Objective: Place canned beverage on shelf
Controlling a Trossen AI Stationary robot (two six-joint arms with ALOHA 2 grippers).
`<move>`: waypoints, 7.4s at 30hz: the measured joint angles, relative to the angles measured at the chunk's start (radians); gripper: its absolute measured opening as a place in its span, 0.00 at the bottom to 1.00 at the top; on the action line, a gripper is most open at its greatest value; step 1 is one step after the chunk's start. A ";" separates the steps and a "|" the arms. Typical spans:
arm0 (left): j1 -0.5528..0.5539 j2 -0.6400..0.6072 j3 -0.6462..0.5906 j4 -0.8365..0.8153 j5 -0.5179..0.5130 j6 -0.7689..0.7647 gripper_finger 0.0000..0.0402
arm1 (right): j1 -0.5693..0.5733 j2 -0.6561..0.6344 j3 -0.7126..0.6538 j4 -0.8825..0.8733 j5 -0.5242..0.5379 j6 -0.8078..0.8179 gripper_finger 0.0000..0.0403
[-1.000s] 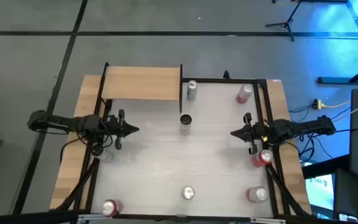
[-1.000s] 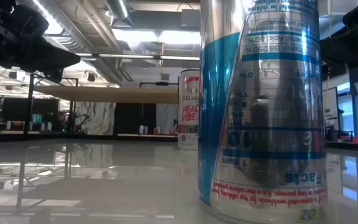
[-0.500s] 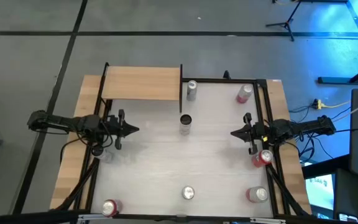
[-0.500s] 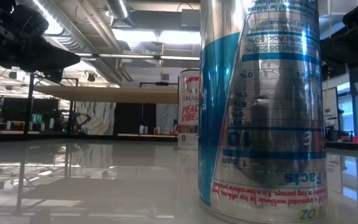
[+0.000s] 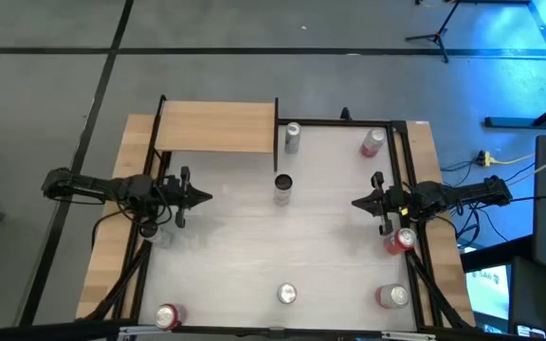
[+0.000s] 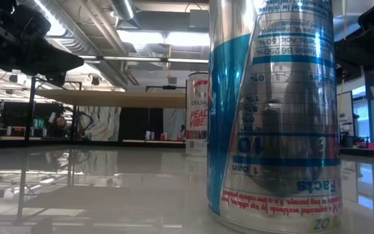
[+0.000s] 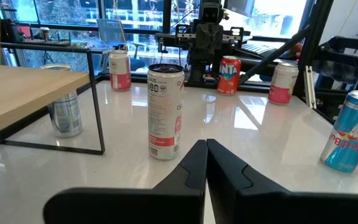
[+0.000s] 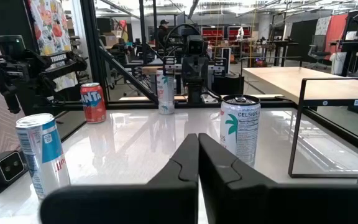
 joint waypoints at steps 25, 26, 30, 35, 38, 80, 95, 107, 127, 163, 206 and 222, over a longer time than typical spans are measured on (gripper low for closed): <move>0.000 0.000 0.000 0.000 0.000 0.000 0.01 | 0.000 0.000 0.000 0.000 0.000 0.000 0.00; 0.000 0.000 0.000 0.000 0.000 0.000 0.01 | 0.000 0.000 0.000 0.000 0.000 0.000 0.00; 0.000 0.000 0.000 0.000 0.000 0.000 0.01 | 0.000 0.000 0.000 0.000 0.000 0.000 0.00; 0.000 0.000 0.000 0.000 0.000 0.000 0.01 | 0.000 0.000 0.000 0.000 0.000 0.000 0.00; 0.000 0.000 0.000 0.000 0.000 0.000 0.01 | 0.000 0.000 0.000 0.000 0.000 0.000 0.00; 0.000 0.522 0.370 0.436 -0.106 0.192 0.01 | 0.000 0.000 -0.001 0.112 0.053 -0.009 0.00; 0.015 1.042 0.747 0.444 -0.220 0.399 0.01 | 0.000 0.000 -0.001 0.131 0.082 -0.029 0.00; 0.114 1.229 0.989 0.200 -0.191 0.226 0.33 | 0.000 0.000 -0.001 0.175 0.082 -0.029 0.05; 0.200 1.331 1.167 0.004 0.001 0.099 0.67 | 0.000 0.000 0.000 0.208 0.181 -0.108 0.68; 0.232 1.484 1.337 -0.354 -0.047 -0.109 0.97 | 0.000 0.000 0.000 0.225 0.178 -0.181 0.71; 0.231 1.712 1.548 -0.685 0.045 -0.079 0.97 | 0.000 0.000 0.000 0.199 0.187 -0.190 0.71; 0.228 1.704 1.548 -0.665 0.128 -0.027 0.97 | 0.000 0.000 0.000 0.191 0.188 -0.190 0.71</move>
